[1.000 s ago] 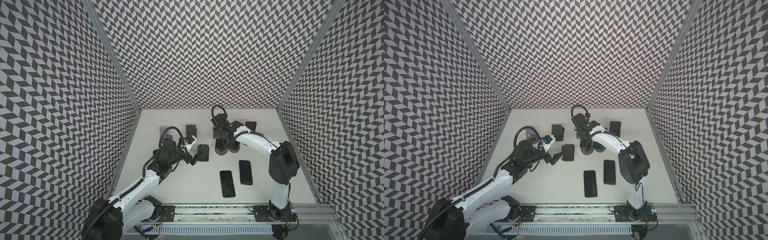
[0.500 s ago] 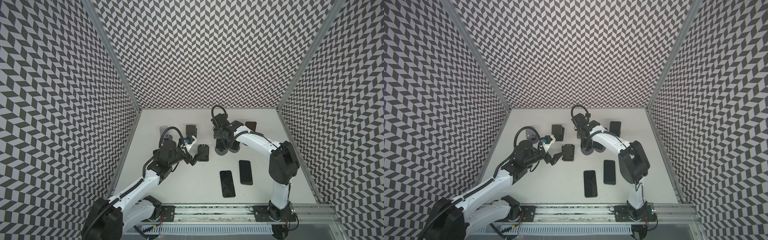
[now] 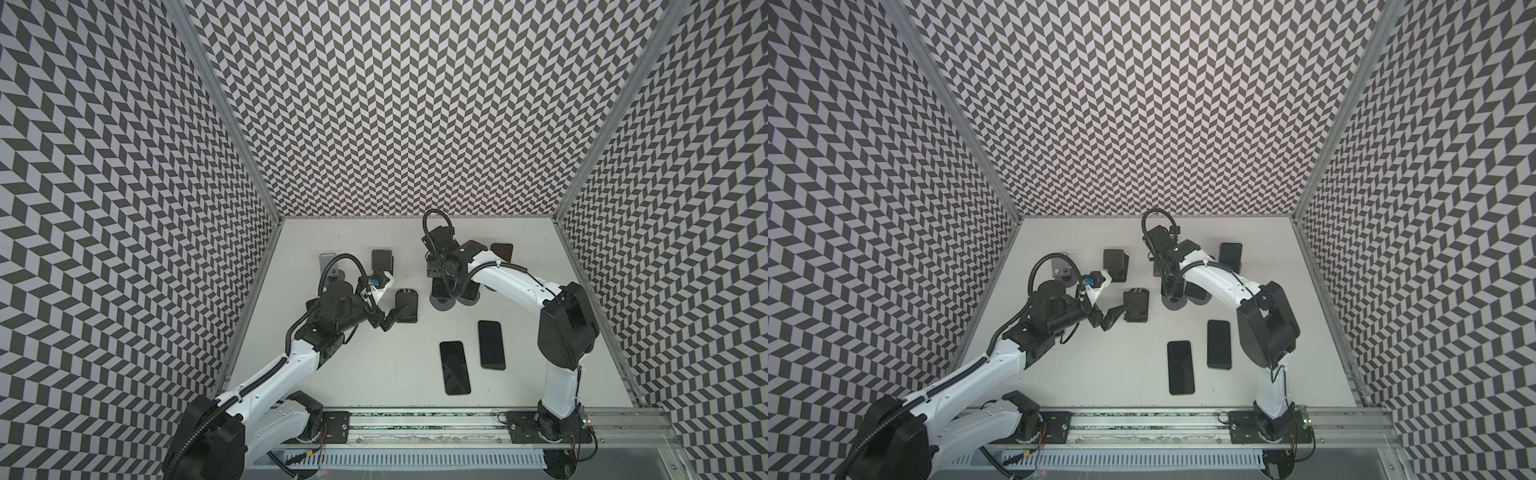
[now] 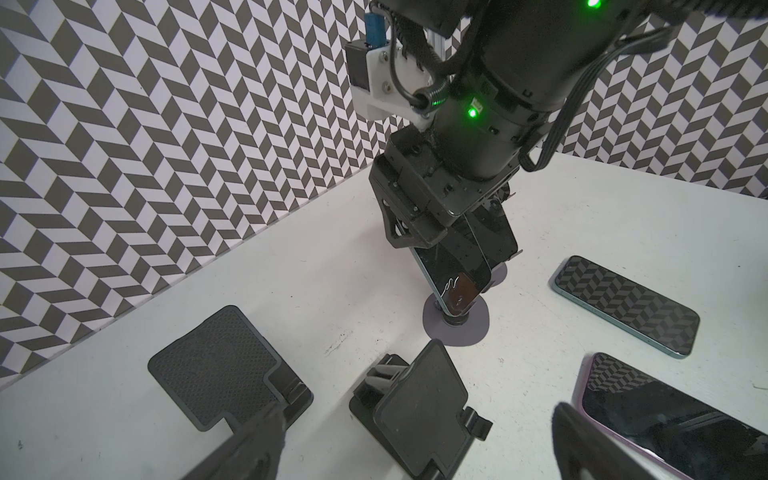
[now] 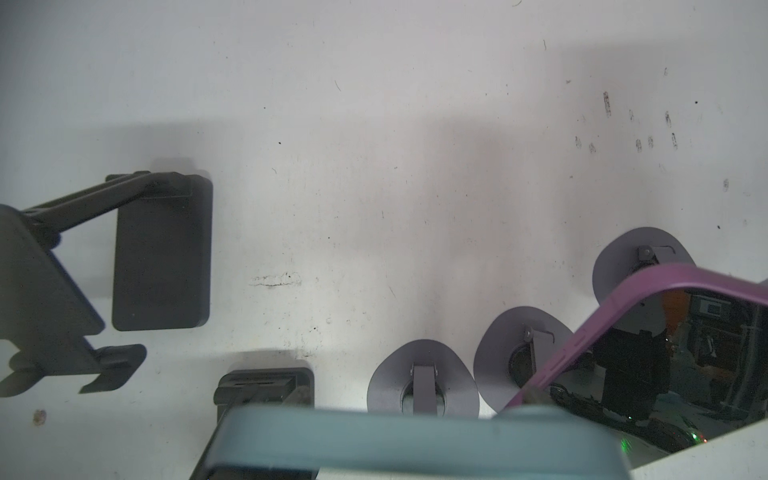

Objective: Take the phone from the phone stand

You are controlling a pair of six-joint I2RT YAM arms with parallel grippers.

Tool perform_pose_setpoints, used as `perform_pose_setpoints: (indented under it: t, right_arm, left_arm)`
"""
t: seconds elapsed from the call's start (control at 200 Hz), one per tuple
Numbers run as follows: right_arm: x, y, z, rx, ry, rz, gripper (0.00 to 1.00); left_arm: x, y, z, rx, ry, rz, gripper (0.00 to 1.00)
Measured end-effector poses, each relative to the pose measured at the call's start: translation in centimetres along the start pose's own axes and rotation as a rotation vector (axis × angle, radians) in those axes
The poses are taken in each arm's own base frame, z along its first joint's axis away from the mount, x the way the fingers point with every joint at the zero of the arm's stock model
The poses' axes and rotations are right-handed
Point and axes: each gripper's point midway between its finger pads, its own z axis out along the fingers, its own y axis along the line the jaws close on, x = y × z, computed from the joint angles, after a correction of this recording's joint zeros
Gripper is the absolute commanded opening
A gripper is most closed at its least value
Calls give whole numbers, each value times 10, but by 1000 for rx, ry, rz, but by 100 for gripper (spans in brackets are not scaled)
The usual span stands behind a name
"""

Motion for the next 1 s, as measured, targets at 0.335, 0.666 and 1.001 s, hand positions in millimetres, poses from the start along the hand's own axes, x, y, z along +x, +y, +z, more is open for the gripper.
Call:
perform_pose_setpoints:
  t: [0.335, 0.666, 1.001]
  right_arm:
    - [-8, 2, -12, -22, -16, -17, 64]
    - [-18, 2, -44, -85, -40, -8, 64]
    - [-11, 2, -70, -170, -15, -20, 63]
  left_arm:
    - [0, -1, 0, 4, -1, -1, 100]
    - [-8, -2, -3, 13, -9, -18, 100]
    - [-28, -5, -14, 19, -55, -63, 100]
